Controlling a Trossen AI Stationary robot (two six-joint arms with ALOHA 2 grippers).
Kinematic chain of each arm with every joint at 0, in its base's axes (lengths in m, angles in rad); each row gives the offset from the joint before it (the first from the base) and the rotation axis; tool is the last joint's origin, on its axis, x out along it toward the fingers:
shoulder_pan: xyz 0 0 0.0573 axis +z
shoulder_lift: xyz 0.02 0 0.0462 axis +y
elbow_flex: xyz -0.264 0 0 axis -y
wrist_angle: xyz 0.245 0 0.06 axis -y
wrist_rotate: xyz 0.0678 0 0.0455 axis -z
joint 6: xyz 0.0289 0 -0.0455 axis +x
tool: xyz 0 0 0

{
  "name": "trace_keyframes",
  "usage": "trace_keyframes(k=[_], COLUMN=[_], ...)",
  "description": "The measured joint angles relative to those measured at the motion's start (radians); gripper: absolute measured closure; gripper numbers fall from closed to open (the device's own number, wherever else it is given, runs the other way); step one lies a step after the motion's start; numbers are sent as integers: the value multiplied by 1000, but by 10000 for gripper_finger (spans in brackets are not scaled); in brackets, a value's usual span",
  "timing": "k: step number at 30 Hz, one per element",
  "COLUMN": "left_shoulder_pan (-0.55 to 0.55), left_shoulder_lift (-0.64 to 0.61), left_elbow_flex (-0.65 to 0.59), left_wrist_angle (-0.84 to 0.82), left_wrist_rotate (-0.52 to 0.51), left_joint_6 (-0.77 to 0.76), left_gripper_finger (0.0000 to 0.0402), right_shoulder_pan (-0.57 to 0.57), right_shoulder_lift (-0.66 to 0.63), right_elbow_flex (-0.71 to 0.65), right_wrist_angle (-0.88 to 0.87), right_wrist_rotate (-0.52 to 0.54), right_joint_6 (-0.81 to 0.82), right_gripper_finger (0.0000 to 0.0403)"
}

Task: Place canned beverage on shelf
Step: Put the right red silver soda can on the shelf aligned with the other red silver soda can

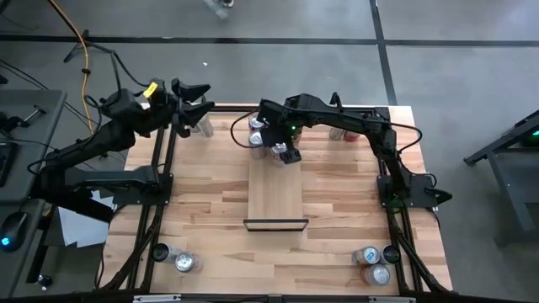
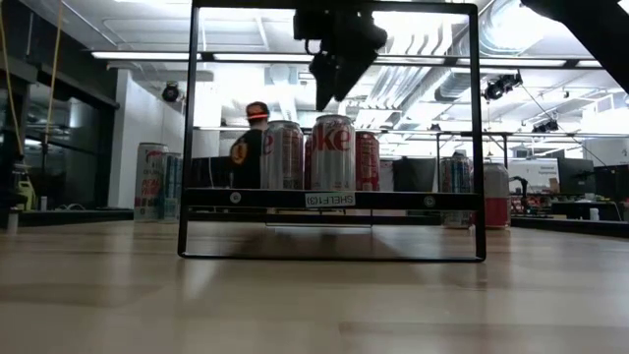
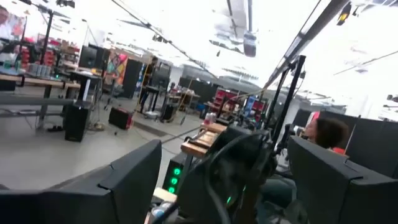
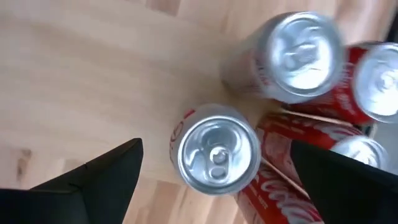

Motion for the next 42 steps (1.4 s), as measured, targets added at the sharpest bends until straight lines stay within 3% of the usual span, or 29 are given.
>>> trace_keyframes(k=[4,19,28,33,42], left_shoulder_pan=[0,0,0,0,0], left_shoulder_lift=[-5,-4,-4,-4,-4], left_elbow_flex=[0,0,0,0,0], left_wrist_angle=[-2,-34,-35,-35,-35], left_wrist_rotate=[0,0,1,0,0], left_joint_6=[0,-1,-1,-1,-1], left_gripper_finger=[103,103,103,103,103], right_shoulder_pan=[0,7,11,11,11], right_shoulder_lift=[2,2,2,2,2], right_elbow_flex=[-50,-156,-156,-156,-151], right_wrist_angle=[9,122,115,121,114], right_wrist_rotate=[28,87,92,95,172], right_joint_6=[-82,-115,-77,60,524], right_gripper_finger=[9,11,91,123,123])
